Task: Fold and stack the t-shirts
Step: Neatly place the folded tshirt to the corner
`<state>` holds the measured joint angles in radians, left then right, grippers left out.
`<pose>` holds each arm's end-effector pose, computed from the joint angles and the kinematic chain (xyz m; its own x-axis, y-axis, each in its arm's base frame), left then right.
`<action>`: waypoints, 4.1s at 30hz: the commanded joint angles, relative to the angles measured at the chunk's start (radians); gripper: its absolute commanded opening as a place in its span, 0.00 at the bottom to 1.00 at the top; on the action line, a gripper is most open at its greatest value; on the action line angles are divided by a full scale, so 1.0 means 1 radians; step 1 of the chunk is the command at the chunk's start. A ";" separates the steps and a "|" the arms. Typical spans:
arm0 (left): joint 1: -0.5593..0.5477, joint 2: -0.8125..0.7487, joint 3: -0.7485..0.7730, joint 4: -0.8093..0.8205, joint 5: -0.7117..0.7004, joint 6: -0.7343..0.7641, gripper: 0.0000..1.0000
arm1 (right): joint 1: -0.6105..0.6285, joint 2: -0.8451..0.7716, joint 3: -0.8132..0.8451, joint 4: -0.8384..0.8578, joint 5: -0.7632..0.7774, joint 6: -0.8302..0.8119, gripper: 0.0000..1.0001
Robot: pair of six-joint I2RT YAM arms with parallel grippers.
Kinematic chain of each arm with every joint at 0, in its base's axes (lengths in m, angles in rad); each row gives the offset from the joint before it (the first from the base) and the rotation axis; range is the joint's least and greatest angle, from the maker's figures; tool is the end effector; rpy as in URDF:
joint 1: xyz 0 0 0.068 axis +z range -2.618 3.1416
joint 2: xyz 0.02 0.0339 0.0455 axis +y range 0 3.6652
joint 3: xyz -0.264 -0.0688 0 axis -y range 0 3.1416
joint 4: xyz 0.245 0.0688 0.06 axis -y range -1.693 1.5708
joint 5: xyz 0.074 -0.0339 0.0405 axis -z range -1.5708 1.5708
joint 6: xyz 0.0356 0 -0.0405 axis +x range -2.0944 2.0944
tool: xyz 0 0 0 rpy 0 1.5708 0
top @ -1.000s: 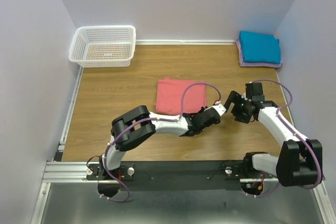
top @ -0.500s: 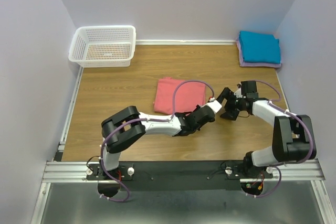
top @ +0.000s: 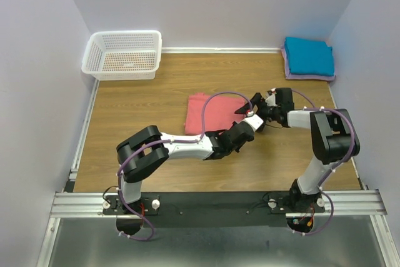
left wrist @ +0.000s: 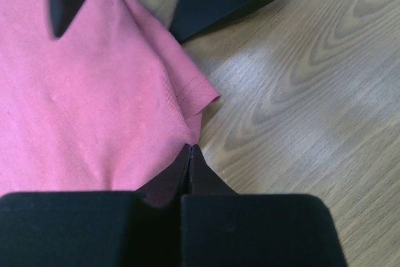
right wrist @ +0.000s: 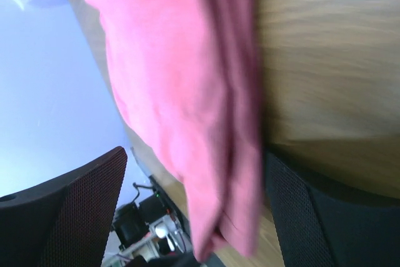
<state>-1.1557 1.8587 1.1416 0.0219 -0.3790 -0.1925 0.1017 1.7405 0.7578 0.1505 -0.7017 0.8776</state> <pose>0.1739 -0.3619 0.1823 -0.3943 0.4539 -0.7991 0.6726 0.7351 0.0857 0.3146 0.0552 0.1283 -0.8623 0.5025 -0.0631 0.2400 0.5151 0.8229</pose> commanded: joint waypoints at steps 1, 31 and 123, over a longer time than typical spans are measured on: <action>0.002 -0.039 0.000 0.039 0.020 -0.027 0.00 | 0.079 0.097 0.023 0.054 0.019 0.031 0.93; 0.437 -0.525 -0.180 -0.143 0.221 -0.134 0.47 | 0.069 0.249 0.638 -0.496 0.399 -0.750 0.01; 0.754 -0.740 -0.372 -0.289 0.513 -0.220 0.54 | -0.384 0.484 1.359 -0.376 0.947 -1.047 0.83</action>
<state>-0.4068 1.1797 0.7158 -0.2592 0.1692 -0.4026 -0.2752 2.4458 2.2120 -0.2546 0.3233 -0.3008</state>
